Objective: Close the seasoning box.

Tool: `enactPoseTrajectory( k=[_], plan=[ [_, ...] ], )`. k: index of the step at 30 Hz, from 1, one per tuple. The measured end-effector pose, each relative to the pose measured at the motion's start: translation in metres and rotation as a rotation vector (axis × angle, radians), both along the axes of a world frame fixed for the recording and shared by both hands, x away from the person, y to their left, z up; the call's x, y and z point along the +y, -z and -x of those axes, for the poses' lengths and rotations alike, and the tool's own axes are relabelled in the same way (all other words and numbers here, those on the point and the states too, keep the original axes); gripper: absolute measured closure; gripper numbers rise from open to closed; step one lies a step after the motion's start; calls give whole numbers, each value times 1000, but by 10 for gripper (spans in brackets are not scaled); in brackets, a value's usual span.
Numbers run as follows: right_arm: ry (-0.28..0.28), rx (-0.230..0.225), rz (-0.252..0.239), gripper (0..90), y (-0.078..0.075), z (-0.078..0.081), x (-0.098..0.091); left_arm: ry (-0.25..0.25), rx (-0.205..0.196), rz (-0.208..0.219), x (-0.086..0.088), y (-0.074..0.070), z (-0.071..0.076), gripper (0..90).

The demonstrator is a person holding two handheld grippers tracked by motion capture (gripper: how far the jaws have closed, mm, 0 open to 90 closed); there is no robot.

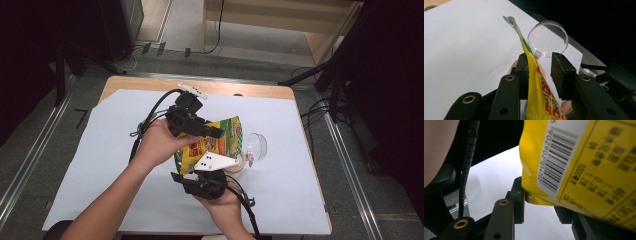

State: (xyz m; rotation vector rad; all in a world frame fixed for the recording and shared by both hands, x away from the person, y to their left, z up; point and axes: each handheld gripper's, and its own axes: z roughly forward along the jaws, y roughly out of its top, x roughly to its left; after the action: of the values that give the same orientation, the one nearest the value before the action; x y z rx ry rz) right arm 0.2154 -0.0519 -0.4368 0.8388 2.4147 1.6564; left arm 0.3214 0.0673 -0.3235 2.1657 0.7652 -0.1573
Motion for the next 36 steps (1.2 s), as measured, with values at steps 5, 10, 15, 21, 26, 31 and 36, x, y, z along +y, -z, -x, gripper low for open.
enactPoseTrajectory(
  k=[5, 10, 15, 21, 26, 31, 36],
  plan=[
    [10, -56, 37, 656, -3, 5, 2, -19, 13, 8, 3, 1, -5, 758],
    [15, -64, 37, 648, -4, 5, 3, -24, 2, -43, -3, -3, -4, 782],
    [22, -54, 22, 644, -3, 3, 3, -13, 9, -86, -12, -5, -8, 783],
    [30, -54, 20, 644, -4, 1, 0, -12, 45, -77, -13, -2, -16, 779],
    [19, -36, 5, 636, -5, -4, 1, -31, 33, -82, -9, -7, -18, 783],
    [19, -37, 4, 639, -7, -8, 5, -50, 24, -89, -6, -9, -20, 782],
    [20, -34, -1, 641, -7, -10, 11, -58, 26, -70, 1, -7, -22, 780]
  ],
)
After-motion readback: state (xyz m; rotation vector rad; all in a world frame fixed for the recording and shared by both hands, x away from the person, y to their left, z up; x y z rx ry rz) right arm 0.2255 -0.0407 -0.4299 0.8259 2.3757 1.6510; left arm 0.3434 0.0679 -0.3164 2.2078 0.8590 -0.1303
